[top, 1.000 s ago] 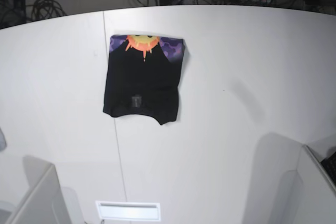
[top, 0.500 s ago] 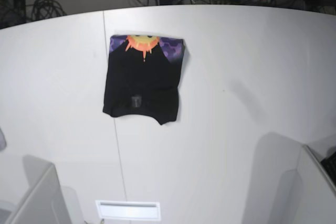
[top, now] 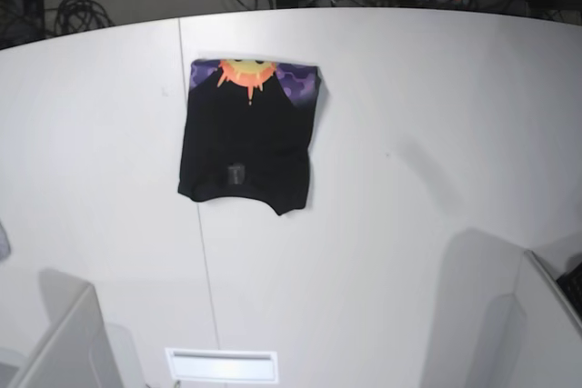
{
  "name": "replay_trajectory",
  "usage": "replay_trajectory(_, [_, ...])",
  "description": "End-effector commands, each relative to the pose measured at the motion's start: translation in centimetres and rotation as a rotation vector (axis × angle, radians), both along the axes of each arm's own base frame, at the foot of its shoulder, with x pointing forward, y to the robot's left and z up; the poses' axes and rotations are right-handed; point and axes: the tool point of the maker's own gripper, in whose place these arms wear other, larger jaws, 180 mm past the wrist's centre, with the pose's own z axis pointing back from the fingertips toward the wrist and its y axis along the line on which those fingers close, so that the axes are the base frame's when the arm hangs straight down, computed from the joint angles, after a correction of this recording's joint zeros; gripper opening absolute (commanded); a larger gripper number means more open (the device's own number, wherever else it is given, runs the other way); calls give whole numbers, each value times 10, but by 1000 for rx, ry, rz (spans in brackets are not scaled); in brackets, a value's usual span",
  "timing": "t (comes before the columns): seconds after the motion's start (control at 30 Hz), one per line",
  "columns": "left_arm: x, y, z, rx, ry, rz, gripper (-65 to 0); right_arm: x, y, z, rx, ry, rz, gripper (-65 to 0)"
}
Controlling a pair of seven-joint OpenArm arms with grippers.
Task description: Fold the T-shirt properly
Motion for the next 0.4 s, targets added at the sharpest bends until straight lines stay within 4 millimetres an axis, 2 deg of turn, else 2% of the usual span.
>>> replay_trajectory(0.0, [-12, -1, 1, -5, 12, -7, -650, -16, 4, 1, 4, 30, -18, -650])
replay_trajectory(0.07, [-5, 0, 2, -5, -9, -12, -650, -26, 5, 2, 2, 47, -51, -650])
replay_trajectory(0.37, [-3, -1, 3, -8, -21, -10, -650, -27, 2, 3, -6, 47, -76, -650])
